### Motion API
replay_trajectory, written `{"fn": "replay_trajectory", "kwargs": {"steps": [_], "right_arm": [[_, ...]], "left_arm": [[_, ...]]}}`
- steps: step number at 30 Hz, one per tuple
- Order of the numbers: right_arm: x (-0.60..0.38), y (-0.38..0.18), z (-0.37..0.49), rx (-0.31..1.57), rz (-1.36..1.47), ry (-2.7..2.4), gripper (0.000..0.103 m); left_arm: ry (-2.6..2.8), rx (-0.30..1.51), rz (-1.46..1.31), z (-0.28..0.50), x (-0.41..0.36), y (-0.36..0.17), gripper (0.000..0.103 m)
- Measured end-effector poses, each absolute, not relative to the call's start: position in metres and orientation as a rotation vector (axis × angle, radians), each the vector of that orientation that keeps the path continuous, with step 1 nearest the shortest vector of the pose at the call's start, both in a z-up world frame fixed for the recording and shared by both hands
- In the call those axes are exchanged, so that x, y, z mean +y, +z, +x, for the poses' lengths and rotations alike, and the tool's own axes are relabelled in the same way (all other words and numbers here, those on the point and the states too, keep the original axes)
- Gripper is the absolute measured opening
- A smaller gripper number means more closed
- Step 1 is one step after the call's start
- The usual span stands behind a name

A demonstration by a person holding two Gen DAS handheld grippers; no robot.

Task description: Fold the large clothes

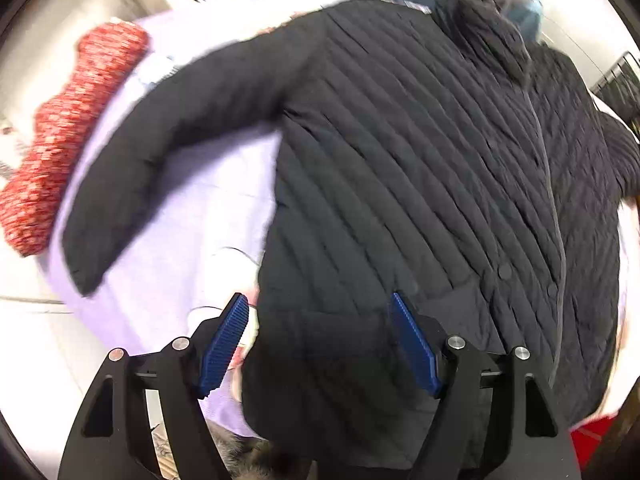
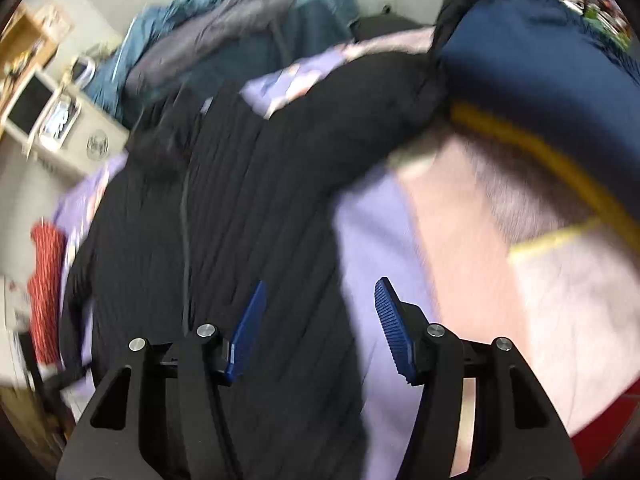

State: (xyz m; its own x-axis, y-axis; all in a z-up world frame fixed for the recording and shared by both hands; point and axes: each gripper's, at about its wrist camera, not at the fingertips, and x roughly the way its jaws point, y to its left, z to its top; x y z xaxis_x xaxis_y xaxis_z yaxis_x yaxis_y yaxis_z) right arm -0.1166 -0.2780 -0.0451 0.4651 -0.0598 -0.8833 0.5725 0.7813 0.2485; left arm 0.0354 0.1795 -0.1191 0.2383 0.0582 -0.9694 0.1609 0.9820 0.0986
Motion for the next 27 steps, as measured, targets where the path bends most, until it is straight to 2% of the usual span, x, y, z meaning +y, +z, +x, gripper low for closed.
{"fn": "replay_trajectory", "kwargs": {"steps": [5,8,9,17,18,19,20,21,22,24,27], "right_arm": [[-0.393,-0.006,-0.078,0.911,0.549,-0.559,0.057],[-0.467,0.014,-0.065,0.819,0.636,-0.647,0.060],[-0.484,0.015,-0.061,0.812,0.665,-0.657,0.062],[-0.558,-0.007,-0.029,0.780,0.847,-0.610,0.061],[-0.560,-0.010,-0.027,0.790,0.841,-0.605,0.052],[-0.561,-0.013,-0.023,0.804,0.837,-0.586,0.037],[-0.559,-0.015,-0.021,0.809,0.836,-0.573,0.030],[-0.558,-0.015,-0.022,0.808,0.836,-0.565,0.015],[-0.555,-0.012,-0.024,0.796,0.840,-0.545,0.010],[-0.543,0.002,-0.023,0.787,0.840,-0.462,0.007],[-0.508,0.048,-0.023,0.762,0.743,-0.327,0.006]], "left_arm": [[0.023,1.304,0.112,0.021,0.181,-0.100,0.073],[0.042,1.318,0.102,0.008,0.170,-0.100,0.074],[0.045,1.321,0.105,0.004,0.165,-0.100,0.074],[0.081,1.310,0.182,-0.019,0.142,-0.093,0.078],[0.084,1.309,0.185,-0.018,0.141,-0.093,0.078],[0.086,1.310,0.183,-0.017,0.139,-0.092,0.079],[0.086,1.310,0.181,-0.015,0.138,-0.092,0.079],[0.087,1.309,0.181,-0.012,0.135,-0.091,0.079],[0.083,1.308,0.183,-0.010,0.132,-0.090,0.079],[0.068,1.304,0.187,-0.007,0.126,-0.089,0.079],[0.039,1.307,0.207,-0.002,0.115,-0.091,0.079]]}}
